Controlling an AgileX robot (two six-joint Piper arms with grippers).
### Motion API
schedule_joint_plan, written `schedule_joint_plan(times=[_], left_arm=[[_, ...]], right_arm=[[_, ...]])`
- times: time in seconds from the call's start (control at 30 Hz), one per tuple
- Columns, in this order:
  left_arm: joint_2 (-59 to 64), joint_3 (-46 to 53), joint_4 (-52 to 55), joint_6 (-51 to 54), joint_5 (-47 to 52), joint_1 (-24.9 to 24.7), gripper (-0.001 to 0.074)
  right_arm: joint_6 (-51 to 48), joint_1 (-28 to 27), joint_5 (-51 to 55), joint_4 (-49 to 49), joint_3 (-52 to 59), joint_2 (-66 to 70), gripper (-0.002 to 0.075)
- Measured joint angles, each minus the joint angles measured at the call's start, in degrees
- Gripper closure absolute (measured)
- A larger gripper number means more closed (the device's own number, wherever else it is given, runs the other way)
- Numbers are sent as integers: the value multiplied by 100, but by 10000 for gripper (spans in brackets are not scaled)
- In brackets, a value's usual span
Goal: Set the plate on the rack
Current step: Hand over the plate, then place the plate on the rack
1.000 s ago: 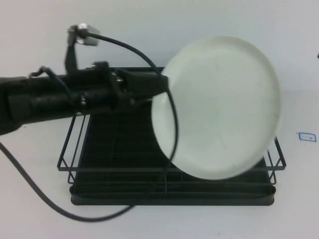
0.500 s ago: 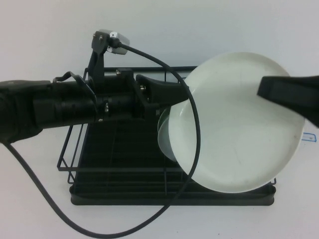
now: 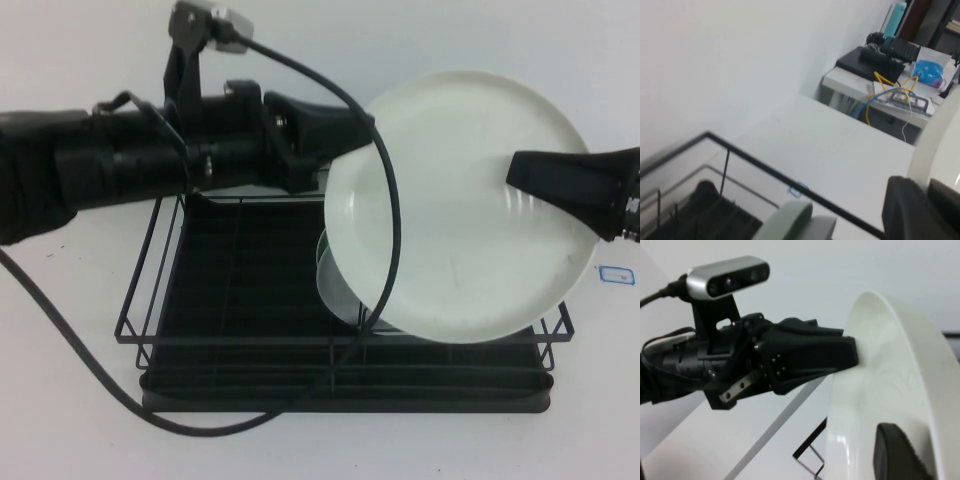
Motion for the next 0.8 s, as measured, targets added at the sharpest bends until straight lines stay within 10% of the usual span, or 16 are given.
schedule_joint_plan(times=[0.33, 0.63, 0.8], left_arm=[[-76, -233, -52, 155, 386, 98, 699], [-156, -323, -72, -625, 2209, 1106, 309], [-603, -323, -27, -1061, 2104, 1959, 332]], right_arm=[[-587, -5, 10, 15, -319, -11, 532], [-625, 61, 144, -946, -1145, -11, 571], [-625, 49, -12, -1520, -1451, -11, 571]])
